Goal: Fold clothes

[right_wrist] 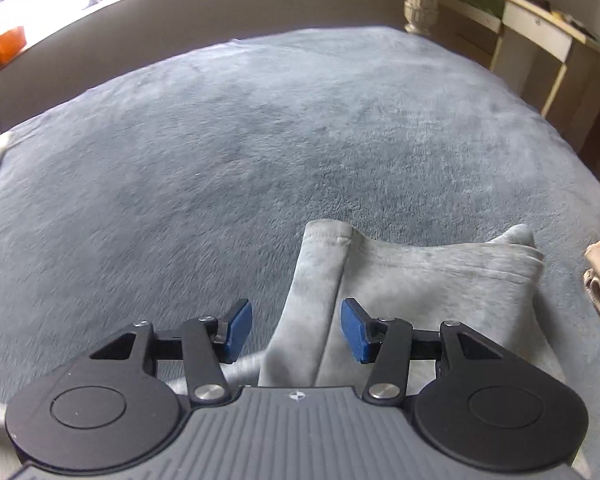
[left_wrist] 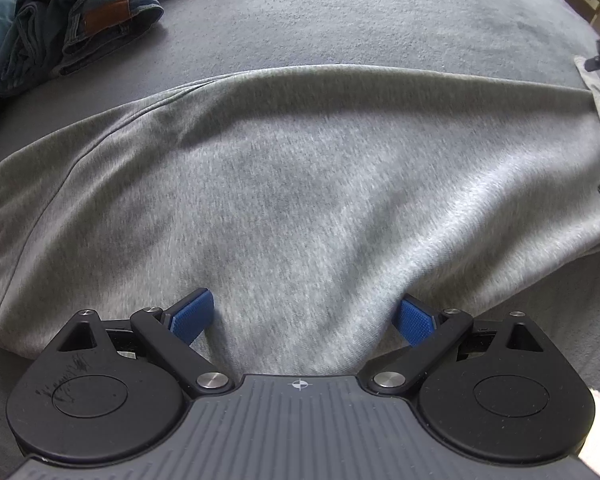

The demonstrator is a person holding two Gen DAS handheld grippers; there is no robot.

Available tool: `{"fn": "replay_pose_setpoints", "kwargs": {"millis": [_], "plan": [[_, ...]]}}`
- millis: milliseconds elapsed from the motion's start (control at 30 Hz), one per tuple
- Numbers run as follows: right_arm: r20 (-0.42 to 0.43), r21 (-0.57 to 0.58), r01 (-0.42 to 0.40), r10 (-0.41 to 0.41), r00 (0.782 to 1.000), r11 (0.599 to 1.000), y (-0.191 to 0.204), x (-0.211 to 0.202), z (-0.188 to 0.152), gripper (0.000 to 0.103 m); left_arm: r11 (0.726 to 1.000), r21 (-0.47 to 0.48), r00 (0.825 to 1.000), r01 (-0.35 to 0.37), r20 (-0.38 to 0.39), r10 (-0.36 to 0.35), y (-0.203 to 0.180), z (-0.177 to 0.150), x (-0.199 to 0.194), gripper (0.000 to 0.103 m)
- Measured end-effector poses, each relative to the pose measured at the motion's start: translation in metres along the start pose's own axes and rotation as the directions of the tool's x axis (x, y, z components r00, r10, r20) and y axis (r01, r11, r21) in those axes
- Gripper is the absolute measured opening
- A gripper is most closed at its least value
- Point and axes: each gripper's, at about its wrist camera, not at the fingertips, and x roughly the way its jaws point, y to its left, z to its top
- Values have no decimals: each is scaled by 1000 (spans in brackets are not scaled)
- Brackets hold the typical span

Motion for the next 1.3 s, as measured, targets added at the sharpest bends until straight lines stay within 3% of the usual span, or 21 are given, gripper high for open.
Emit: {"fn": "replay_pose_setpoints", "kwargs": {"millis": [233, 300, 367, 533, 633, 733, 900, 1000, 1233, 1300], "plan": [[-81, 20, 179, -177, 981, 984, 3, 45, 17, 48, 1000, 8, 1000, 7, -27, -6, 1, 3, 5, 97], [-72, 25, 194, -192, 979, 981, 1, 45, 20, 21, 1000, 6, 999, 7, -34, -7, 1, 4, 7, 97], [-43, 55, 175, -173, 984, 983, -4, 36, 22, 9, 1000, 6, 999, 7, -38, -7, 0, 5, 10, 97], [105, 248, -9, -18, 994, 969, -49, -27, 23, 8, 1000, -4, 999, 10, -43, -10, 1, 8, 14, 97], [197, 382, -103, 27, 980, 919, -101, -75, 6, 8, 1000, -7, 999, 8, -43, -9, 1, 9, 18, 97], [255, 514, -169, 38, 966, 841, -160, -109, -28, 8, 1000, -4, 999, 0, -40, -1, -1, 9, 19, 97], [166, 668, -84, -38, 985, 739, -228, -116, -110, 8, 1000, -4, 999, -22, -35, 22, -6, 6, 16, 97], [119, 704, -44, -56, 991, 709, -244, -105, -145, 7, 999, -8, 999, -37, -30, 37, -10, 4, 13, 97], [106, 661, -35, -47, 993, 750, -255, -94, -157, 7, 998, -21, 998, -56, -21, 55, -20, -3, 2, 97], [55, 653, -3, -43, 998, 757, -258, -85, -163, 8, 998, -27, 998, -60, -22, 60, -23, -6, 1, 97]]}}
